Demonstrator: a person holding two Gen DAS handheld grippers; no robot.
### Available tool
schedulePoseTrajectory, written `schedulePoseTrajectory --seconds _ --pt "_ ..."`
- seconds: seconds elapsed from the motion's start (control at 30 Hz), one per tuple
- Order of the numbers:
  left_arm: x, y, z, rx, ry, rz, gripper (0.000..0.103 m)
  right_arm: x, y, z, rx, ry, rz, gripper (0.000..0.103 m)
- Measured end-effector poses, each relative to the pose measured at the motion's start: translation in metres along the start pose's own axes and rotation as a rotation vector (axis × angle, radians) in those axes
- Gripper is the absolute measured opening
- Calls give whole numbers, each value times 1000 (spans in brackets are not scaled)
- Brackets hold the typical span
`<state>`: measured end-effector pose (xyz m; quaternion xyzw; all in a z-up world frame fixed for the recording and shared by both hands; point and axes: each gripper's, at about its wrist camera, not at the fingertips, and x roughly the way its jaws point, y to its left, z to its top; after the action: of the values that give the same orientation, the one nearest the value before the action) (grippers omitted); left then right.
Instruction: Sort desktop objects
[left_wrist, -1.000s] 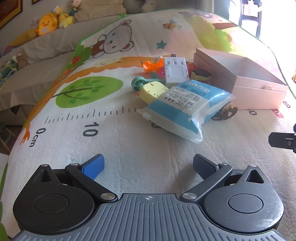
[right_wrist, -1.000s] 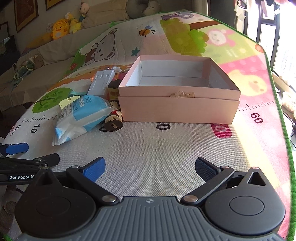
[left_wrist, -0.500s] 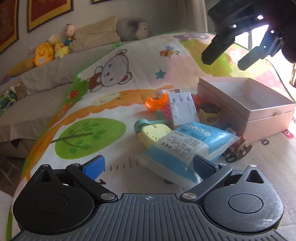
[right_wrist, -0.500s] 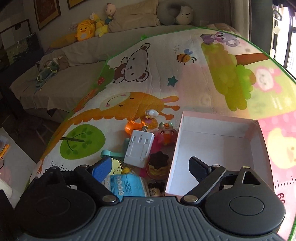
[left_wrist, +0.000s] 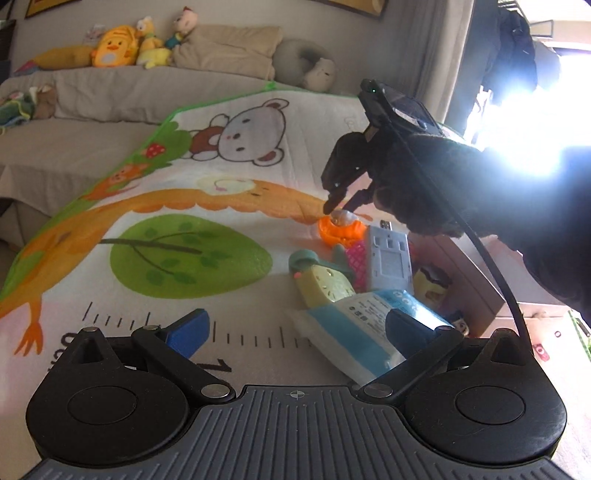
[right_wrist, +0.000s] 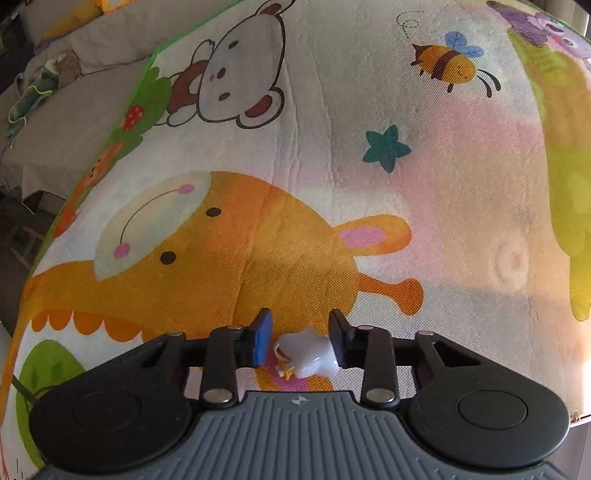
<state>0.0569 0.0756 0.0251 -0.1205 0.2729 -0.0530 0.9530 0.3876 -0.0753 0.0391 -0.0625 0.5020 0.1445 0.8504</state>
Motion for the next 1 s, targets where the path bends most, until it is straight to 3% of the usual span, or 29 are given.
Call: schedulePoseTrajectory --seconds 0.1,0.3,0.4,0.43,0.5,0.6,0.67,0.73,0.8,0.87,1.0 --pt "-2 -3 0 10 7 -51 103 -15 -6 -15 29 28 64 23" --pt "-10 -31 -12 150 48 -93 103 -61 -3 -69 11 70 182 18" --pt "-15 -43 -23 206 107 -115 103 -89 0 -101 -21 89 254 18" --pt "-16 -47 -28 223 129 -116 103 -100 -3 -109 -26 77 268 18" --pt "-17 -53 -35 255 150 -99 103 -142 -18 -132 -17 -36 286 18" --pt "-17 -58 -42 285 174 -80 103 -197 -58 -166 15 -231 182 29" --pt "-16 -61 -43 294 183 -67 103 -219 -95 -190 87 -345 45 46" --pt "-16 -64 -43 302 186 -71 103 -227 -133 -213 167 -407 -118 51" --pt "-15 -68 -44 309 191 -72 103 -220 -165 -229 247 -412 -215 58" --pt "-15 -74 -45 315 201 -70 103 -205 -195 -239 337 -387 -207 59" --pt "-16 -80 -45 345 213 -39 103 -175 -211 -245 452 -352 -75 63"
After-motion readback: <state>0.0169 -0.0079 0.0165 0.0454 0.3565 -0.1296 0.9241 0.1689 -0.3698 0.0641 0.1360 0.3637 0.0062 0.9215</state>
